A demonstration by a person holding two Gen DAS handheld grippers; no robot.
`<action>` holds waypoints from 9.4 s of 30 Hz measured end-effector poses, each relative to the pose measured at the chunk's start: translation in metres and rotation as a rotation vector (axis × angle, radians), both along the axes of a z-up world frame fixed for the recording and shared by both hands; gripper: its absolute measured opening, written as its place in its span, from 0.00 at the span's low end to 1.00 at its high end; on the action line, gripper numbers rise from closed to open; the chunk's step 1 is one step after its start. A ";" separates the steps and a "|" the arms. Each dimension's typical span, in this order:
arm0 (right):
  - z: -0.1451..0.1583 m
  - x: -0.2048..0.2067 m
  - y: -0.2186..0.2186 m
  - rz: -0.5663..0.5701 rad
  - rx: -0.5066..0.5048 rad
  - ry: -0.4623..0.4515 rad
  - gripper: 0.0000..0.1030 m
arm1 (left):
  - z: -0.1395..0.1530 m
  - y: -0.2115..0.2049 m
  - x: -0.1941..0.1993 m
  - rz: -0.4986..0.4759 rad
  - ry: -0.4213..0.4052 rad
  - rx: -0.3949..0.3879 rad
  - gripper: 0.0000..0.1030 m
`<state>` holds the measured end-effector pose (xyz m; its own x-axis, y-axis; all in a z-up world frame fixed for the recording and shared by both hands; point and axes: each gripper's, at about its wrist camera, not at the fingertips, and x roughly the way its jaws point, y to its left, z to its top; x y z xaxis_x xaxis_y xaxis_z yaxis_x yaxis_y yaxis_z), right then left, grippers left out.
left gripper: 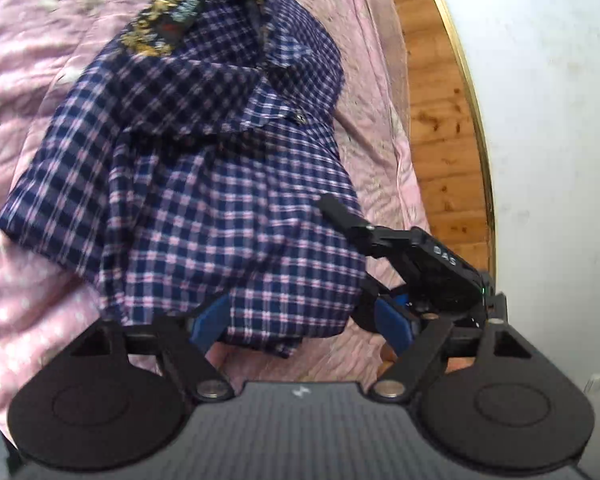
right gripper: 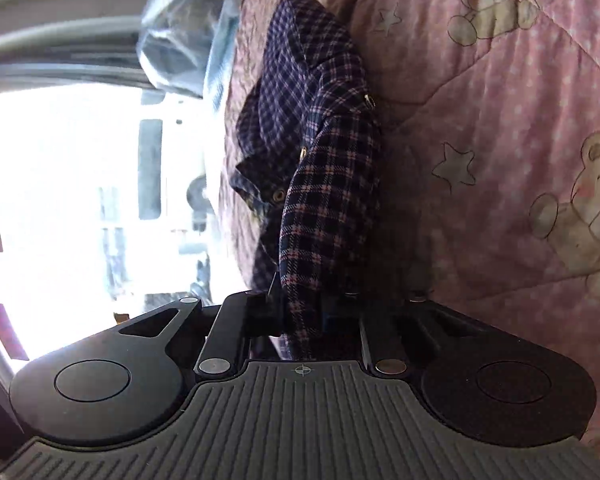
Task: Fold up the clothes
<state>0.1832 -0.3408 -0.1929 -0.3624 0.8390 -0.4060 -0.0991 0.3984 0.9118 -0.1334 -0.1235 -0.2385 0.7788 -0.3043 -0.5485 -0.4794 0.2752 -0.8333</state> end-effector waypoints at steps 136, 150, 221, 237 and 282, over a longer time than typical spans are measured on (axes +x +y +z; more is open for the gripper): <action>0.036 0.029 0.044 -0.278 -0.133 -0.400 0.17 | -0.040 0.103 -0.064 0.323 0.136 0.193 0.75; 0.040 0.046 0.046 -0.202 -0.067 -0.389 0.22 | -0.039 0.112 -0.032 0.300 0.168 0.313 0.55; 0.006 0.224 0.012 -0.263 -0.716 -0.989 0.33 | -0.004 0.137 0.454 -1.075 -0.063 1.001 0.13; 0.029 0.145 -0.004 -0.289 -0.800 -0.979 0.15 | 0.039 0.103 0.420 -1.026 -0.163 0.951 0.28; 0.032 0.028 -0.012 -0.415 -0.636 -0.866 0.35 | 0.019 0.155 0.296 -0.859 0.061 0.816 0.54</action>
